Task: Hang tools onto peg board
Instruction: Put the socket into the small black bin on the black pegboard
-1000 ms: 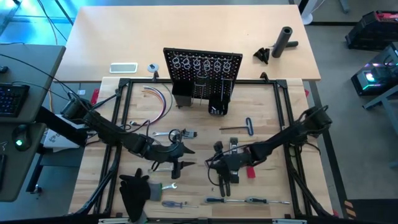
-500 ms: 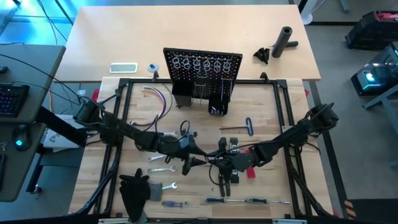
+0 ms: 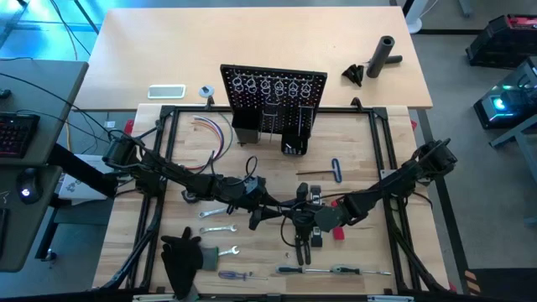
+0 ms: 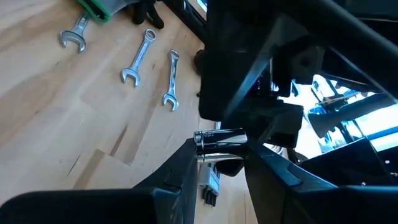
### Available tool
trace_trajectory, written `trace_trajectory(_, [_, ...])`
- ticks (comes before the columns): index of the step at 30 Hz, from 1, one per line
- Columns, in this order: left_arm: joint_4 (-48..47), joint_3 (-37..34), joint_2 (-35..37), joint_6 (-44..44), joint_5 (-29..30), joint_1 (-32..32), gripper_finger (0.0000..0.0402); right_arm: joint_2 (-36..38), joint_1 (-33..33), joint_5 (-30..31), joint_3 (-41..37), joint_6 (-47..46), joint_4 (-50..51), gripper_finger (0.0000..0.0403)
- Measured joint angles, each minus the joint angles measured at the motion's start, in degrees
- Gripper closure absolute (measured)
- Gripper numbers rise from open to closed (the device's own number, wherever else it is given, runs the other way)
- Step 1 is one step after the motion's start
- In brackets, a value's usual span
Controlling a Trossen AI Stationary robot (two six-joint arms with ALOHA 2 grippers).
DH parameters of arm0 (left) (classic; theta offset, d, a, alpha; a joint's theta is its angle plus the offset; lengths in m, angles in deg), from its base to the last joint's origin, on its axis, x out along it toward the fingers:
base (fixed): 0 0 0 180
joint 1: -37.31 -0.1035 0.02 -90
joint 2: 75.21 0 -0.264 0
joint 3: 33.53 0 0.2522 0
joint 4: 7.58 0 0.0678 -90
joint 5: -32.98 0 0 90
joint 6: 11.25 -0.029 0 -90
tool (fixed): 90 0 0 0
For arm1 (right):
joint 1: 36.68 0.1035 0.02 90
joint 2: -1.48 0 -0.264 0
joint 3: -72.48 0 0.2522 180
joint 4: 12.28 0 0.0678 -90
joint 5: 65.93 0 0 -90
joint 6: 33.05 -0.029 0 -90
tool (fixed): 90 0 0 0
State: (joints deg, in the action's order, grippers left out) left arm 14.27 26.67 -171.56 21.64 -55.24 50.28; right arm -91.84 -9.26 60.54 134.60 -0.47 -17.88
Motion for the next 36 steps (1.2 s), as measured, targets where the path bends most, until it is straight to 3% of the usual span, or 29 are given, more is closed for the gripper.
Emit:
trace_trajectory(22, [0.5, 0.0, 0.0, -3.9, -0.2, -0.6, 0.0334, 0.0, 0.0, 0.0, 0.0, 0.7, -1.0, 0.0302])
trace_trajectory(31, [0.5, 0.0, 0.1, -6.0, -0.2, -0.6, 0.0336, 0.0, 0.0, 1.2, 0.0, 0.5, -1.0, 0.0301])
trace_trajectory(36, [1.0, 0.0, 0.1, -7.7, 0.4, -0.7, 0.0336, -0.1, 0.5, 4.3, 0.0, 0.0, -0.9, 0.0281])
